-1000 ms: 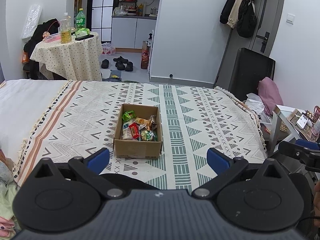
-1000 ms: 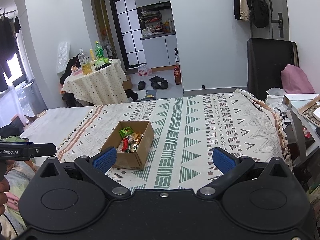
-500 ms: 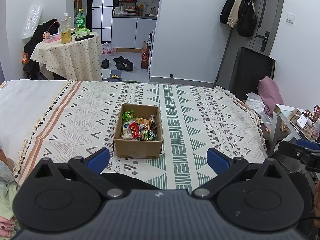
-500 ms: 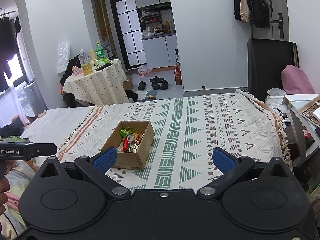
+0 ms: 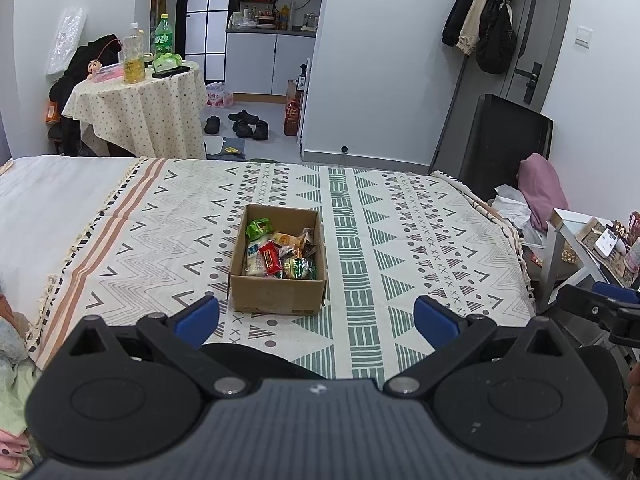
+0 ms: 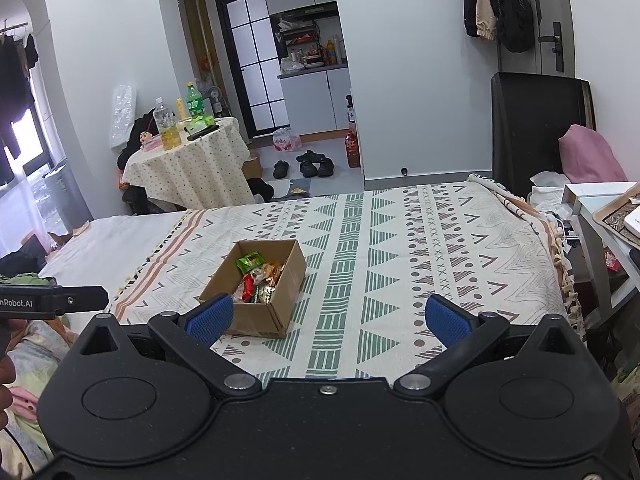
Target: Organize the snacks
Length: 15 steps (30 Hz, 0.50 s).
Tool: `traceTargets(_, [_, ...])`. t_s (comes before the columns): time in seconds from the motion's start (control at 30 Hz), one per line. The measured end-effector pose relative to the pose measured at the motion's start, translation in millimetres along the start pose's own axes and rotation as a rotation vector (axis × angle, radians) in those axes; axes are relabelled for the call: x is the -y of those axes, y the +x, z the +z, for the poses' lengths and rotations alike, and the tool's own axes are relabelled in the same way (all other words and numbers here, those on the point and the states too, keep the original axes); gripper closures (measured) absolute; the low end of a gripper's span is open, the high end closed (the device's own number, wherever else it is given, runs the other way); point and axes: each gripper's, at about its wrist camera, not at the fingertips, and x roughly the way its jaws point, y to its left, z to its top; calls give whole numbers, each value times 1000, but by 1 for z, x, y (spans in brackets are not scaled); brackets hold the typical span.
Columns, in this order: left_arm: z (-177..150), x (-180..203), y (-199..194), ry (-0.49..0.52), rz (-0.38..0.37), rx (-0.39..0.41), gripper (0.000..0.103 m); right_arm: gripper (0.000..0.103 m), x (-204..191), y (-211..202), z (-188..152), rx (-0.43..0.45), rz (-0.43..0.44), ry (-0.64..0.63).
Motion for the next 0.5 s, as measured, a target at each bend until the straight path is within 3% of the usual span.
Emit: traceTargets(0.5, [-2,-1,14,-4,-15,-6,0,0,2,16,-8,-28,-10,9])
